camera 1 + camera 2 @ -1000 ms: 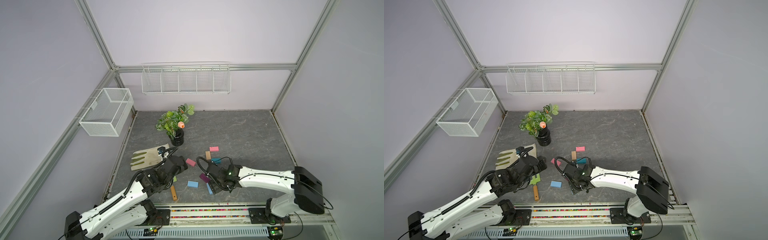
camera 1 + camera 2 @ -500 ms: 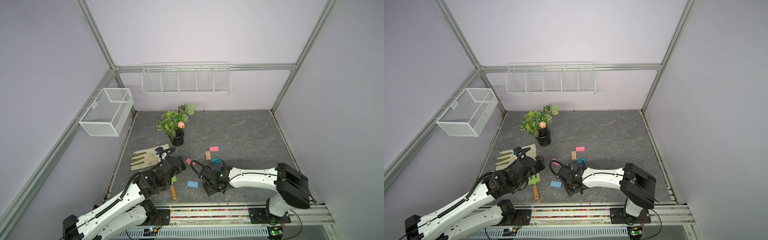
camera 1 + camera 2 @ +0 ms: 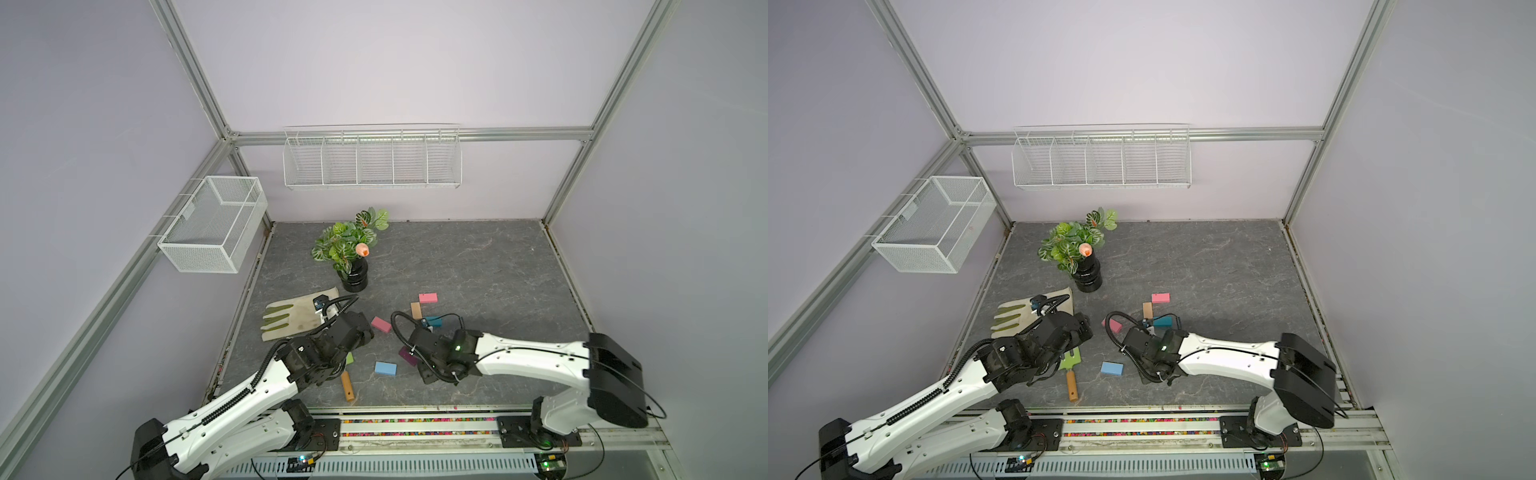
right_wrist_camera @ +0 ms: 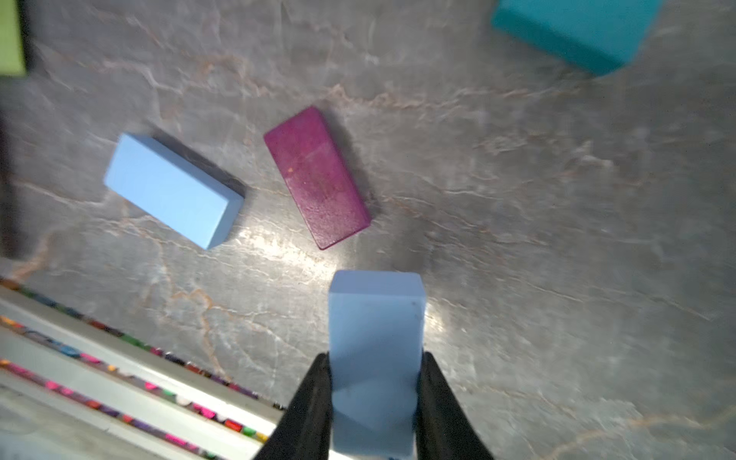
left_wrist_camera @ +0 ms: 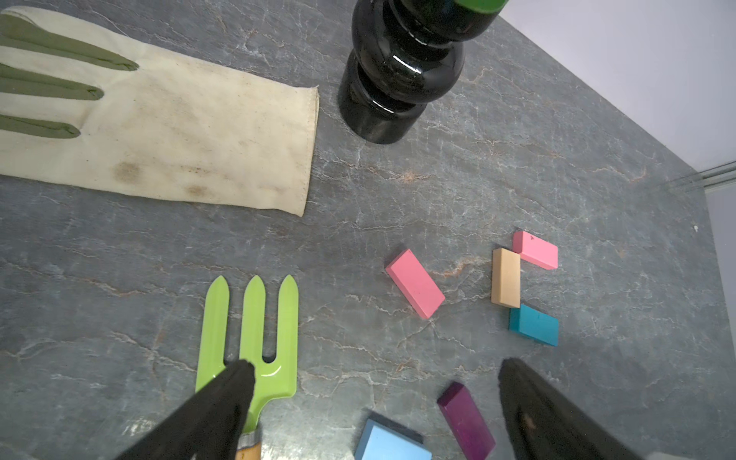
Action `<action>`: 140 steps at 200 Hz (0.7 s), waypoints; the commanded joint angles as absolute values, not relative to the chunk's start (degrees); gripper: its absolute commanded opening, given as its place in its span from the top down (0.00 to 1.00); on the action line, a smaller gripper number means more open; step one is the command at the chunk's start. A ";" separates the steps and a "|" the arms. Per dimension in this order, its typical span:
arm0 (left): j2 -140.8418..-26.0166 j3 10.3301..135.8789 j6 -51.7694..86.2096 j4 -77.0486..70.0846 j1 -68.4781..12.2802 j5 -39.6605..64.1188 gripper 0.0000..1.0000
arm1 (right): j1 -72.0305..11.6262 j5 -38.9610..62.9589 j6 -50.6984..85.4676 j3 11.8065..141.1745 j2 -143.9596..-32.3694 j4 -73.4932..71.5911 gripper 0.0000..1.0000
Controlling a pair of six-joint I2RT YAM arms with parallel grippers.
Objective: Assemble the number 8 with building blocks
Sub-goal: Pick up the building block from the center of the board, then assemble the building block at the center of the board.
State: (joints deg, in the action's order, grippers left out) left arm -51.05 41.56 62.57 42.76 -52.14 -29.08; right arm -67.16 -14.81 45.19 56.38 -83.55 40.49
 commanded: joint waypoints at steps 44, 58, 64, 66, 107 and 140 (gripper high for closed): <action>-51.40 41.75 64.16 41.93 -52.24 -29.32 0.00 | -58.89 -15.85 49.94 55.32 -78.87 41.55 0.93; -51.92 41.81 63.99 41.67 -52.26 -29.10 0.00 | -58.34 -15.65 49.92 56.01 -80.90 40.14 0.93; -52.11 41.84 63.99 41.58 -52.24 -28.98 0.00 | -58.08 -15.37 50.00 56.16 -81.83 39.20 0.93; -52.16 41.84 63.99 41.51 -52.26 -28.93 0.00 | -57.98 -15.14 50.01 56.18 -82.18 38.85 0.93; -52.89 41.89 63.89 41.13 -52.28 -28.56 0.00 | -57.39 -11.44 49.93 57.47 -90.96 33.64 0.93; -52.46 41.75 63.90 41.38 -52.23 -28.76 0.00 | -57.41 -9.08 49.82 57.91 -95.86 30.16 0.93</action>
State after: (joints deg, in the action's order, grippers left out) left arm -52.84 41.58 62.59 41.87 -52.14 -28.23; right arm -57.74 -11.35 48.90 56.55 -93.84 33.63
